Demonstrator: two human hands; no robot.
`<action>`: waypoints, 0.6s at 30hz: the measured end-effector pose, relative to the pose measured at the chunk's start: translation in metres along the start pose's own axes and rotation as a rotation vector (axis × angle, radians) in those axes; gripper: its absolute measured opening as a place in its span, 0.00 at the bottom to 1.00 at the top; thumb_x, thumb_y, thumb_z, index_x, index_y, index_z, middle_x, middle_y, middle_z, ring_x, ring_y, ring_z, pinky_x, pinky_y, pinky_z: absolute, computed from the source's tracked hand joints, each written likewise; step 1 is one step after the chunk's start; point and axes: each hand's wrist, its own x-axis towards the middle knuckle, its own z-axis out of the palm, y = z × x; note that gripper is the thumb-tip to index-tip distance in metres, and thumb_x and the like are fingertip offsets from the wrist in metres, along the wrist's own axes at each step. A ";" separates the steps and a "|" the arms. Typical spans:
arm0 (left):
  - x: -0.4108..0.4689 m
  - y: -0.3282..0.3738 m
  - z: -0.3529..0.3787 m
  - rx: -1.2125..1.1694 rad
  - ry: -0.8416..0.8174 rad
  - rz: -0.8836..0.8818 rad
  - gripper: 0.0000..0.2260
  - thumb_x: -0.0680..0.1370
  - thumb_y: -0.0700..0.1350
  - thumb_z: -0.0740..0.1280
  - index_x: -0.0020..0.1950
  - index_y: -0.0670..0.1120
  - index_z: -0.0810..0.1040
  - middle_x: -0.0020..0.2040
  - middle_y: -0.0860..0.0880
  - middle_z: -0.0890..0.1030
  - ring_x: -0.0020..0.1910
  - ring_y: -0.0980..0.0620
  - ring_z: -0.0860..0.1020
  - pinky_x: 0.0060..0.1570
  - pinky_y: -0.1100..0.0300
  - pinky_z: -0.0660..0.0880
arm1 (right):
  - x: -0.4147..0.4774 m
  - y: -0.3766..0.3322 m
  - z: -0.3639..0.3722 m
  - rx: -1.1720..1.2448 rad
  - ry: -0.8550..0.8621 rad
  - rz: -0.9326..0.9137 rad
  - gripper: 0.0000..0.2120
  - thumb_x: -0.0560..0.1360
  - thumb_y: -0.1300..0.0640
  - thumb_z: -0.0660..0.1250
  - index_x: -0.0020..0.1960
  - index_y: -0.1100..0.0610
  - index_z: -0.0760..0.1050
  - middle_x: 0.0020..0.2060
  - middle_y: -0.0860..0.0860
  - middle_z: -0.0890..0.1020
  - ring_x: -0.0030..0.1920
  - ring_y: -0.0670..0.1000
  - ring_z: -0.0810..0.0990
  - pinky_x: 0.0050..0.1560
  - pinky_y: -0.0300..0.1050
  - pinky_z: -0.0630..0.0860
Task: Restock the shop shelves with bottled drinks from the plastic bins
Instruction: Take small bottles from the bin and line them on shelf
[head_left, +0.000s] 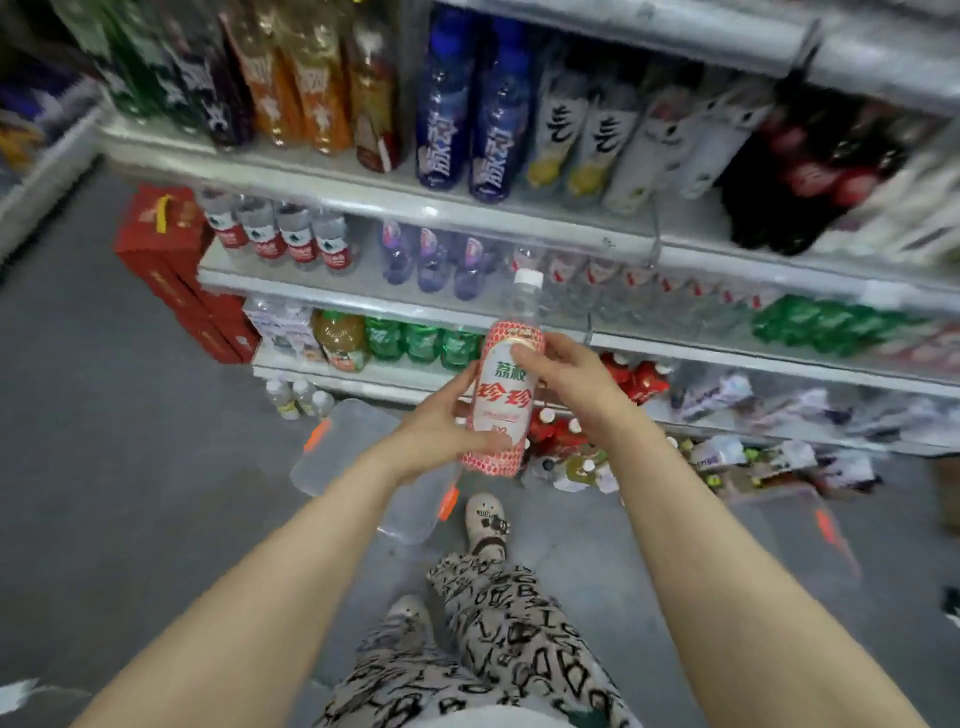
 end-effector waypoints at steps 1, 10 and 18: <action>-0.001 0.009 0.008 0.026 -0.039 0.018 0.44 0.68 0.40 0.79 0.74 0.65 0.60 0.54 0.54 0.83 0.54 0.54 0.82 0.50 0.55 0.81 | -0.013 -0.001 -0.011 0.017 0.035 -0.010 0.08 0.79 0.57 0.70 0.57 0.52 0.75 0.48 0.46 0.84 0.41 0.38 0.83 0.36 0.31 0.77; 0.004 0.087 0.112 0.309 -0.345 0.191 0.44 0.67 0.48 0.80 0.76 0.64 0.59 0.58 0.62 0.78 0.55 0.61 0.79 0.56 0.58 0.79 | -0.120 0.000 -0.117 0.094 0.348 -0.044 0.19 0.78 0.50 0.71 0.66 0.55 0.74 0.57 0.53 0.84 0.54 0.51 0.85 0.54 0.52 0.83; 0.000 0.130 0.248 0.397 -0.551 0.276 0.46 0.68 0.50 0.79 0.78 0.63 0.56 0.64 0.59 0.77 0.55 0.61 0.79 0.54 0.60 0.79 | -0.215 0.031 -0.227 0.176 0.540 -0.068 0.18 0.79 0.52 0.70 0.66 0.56 0.74 0.56 0.53 0.83 0.54 0.50 0.84 0.46 0.44 0.83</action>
